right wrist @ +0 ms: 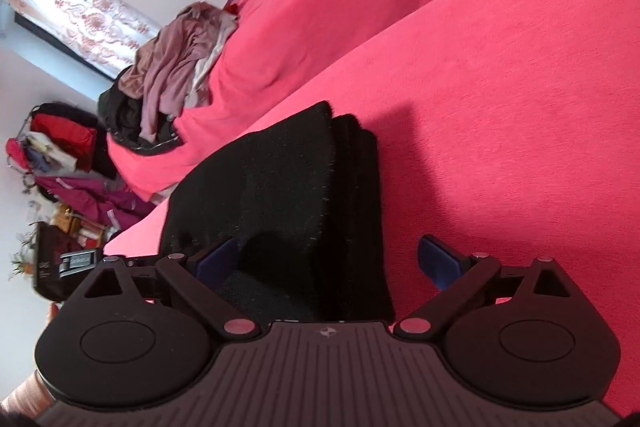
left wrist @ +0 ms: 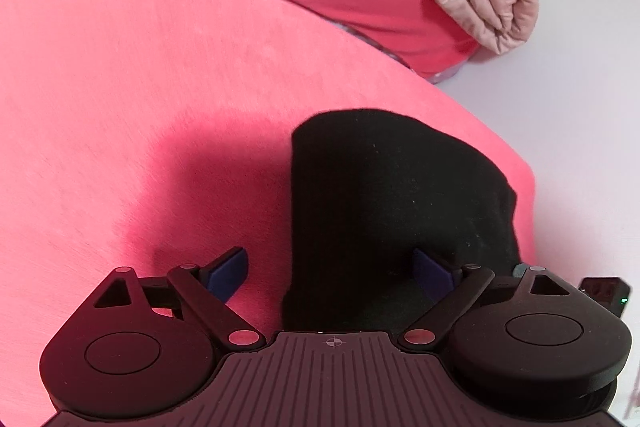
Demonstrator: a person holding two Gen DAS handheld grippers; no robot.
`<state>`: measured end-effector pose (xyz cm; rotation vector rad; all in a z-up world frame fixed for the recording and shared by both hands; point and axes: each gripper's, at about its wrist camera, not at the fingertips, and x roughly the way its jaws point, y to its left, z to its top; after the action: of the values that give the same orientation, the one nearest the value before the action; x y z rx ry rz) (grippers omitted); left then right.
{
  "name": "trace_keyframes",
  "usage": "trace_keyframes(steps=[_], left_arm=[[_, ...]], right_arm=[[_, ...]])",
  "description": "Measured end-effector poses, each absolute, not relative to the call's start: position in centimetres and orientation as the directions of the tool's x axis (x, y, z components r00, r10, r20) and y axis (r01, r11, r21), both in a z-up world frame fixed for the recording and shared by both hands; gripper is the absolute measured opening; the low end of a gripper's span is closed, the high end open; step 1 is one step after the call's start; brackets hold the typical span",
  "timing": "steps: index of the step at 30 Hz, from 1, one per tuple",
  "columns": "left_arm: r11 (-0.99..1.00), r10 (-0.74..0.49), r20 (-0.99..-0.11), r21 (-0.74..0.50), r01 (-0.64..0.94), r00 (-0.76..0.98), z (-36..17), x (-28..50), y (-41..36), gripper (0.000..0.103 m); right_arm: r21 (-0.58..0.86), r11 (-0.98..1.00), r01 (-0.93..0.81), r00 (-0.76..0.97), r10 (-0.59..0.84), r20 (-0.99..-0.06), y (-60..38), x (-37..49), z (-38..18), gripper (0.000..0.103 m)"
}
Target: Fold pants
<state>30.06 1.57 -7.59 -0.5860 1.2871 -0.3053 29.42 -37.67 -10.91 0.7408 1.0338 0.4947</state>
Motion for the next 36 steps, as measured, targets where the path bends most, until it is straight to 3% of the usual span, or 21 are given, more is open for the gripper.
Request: trace_keyframes(steps=[11,13,15,18,20,29,36], left_arm=[[0.784,-0.587,-0.772,-0.617,-0.068,0.242,-8.8,31.2,-0.5,0.103],[0.802,-0.567,-0.784,-0.595,-0.05,0.252,-8.6,31.3,-1.3,0.103],[0.825,-0.539,-0.8,-0.565,-0.028,0.264,-8.2,31.0,-1.4,0.103],[0.857,-0.495,-0.82,-0.515,0.009,0.287,-7.4,30.5,-1.7,0.103],[0.87,-0.475,-0.827,-0.492,0.021,0.301,-6.7,30.1,-1.7,0.103],[0.904,-0.412,-0.825,-0.423,0.059,0.387,-0.4,27.2,-2.6,0.103],[0.887,-0.458,-0.795,-0.441,0.14,0.398,4.2,23.1,-4.3,0.103]], right_arm=[[0.733,0.676,-0.079,0.41,0.692,-0.594,-34.9,31.4,-10.7,0.1],[0.718,0.692,-0.082,0.42,0.677,-0.604,-34.7,31.2,-10.6,0.096],[0.687,0.722,-0.087,0.433,0.648,-0.626,-34.8,30.4,-10.3,0.078],[0.708,0.701,-0.082,0.449,0.66,-0.602,-35.4,29.7,-10.1,0.062],[0.717,0.693,-0.08,0.462,0.663,-0.589,-35.4,29.4,-9.7,0.057],[0.762,0.631,-0.146,0.503,0.711,-0.492,-36.3,27.7,-5.1,0.052],[0.739,0.655,-0.154,0.567,0.672,-0.477,-38.7,21.7,1.1,0.052]])
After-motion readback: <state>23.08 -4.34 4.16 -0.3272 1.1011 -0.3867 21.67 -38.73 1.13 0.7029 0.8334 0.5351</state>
